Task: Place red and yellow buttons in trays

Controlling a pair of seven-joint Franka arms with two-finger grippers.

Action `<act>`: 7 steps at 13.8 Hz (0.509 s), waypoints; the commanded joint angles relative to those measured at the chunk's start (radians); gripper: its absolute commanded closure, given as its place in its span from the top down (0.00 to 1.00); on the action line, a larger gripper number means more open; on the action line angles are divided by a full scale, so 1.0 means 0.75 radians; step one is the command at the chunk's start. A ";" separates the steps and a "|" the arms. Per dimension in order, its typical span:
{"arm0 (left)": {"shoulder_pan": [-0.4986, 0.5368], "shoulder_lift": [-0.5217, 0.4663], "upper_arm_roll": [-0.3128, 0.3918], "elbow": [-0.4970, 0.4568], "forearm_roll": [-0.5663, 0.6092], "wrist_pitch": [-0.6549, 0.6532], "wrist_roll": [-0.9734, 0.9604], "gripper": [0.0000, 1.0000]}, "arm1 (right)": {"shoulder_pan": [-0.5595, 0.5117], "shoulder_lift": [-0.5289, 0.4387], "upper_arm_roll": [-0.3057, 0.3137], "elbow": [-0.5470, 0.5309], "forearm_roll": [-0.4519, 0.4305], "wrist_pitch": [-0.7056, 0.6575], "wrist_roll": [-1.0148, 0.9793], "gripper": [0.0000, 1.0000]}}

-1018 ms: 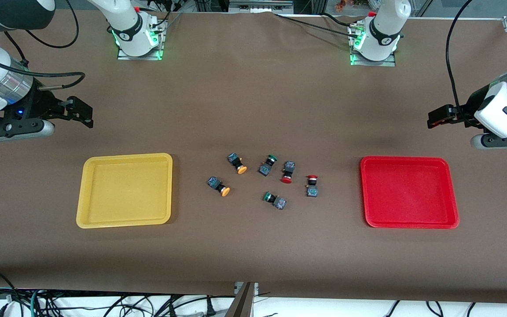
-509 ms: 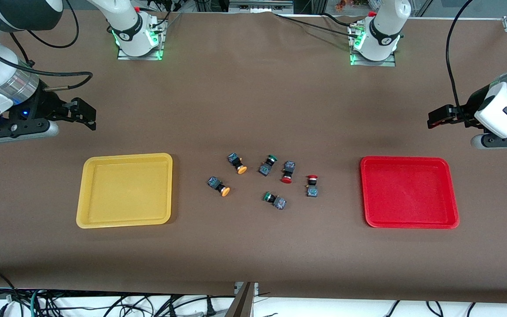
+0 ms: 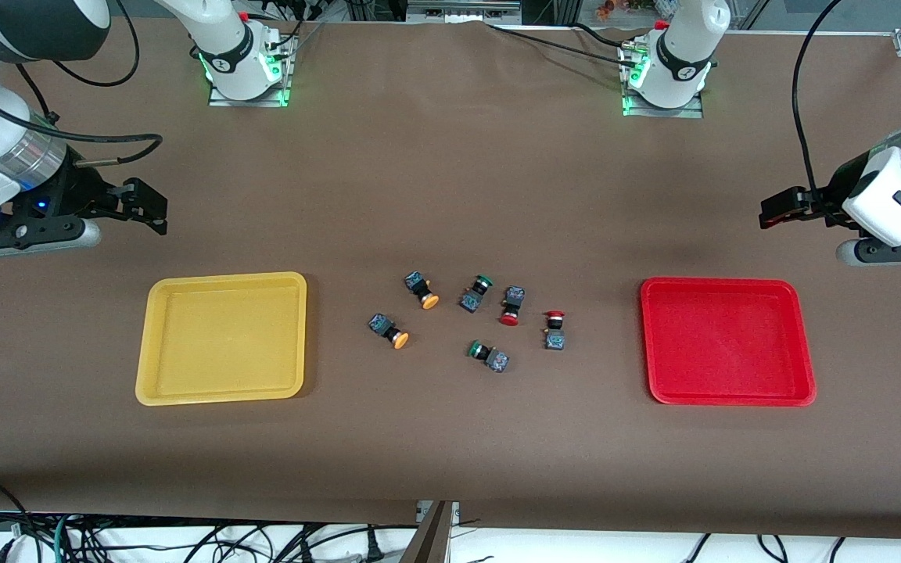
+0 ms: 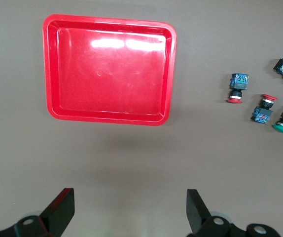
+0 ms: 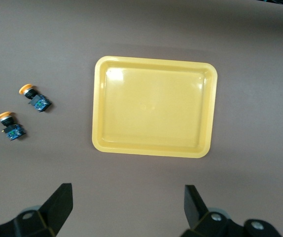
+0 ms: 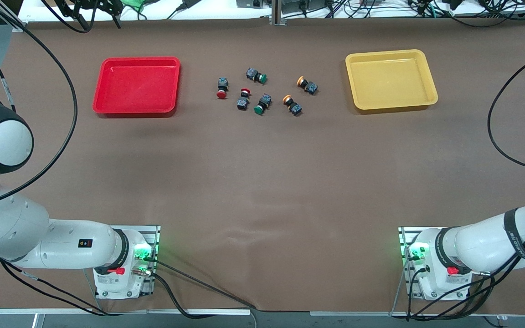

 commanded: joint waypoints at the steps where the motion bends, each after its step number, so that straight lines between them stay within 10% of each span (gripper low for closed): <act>1: -0.002 0.027 0.008 0.055 -0.005 -0.027 0.023 1.00 | -0.030 0.014 -0.003 -0.006 0.013 0.010 -0.009 1.00; 7: 0.000 0.027 0.010 0.055 -0.007 -0.027 0.023 1.00 | 0.047 0.118 0.011 -0.006 0.006 0.078 -0.038 1.00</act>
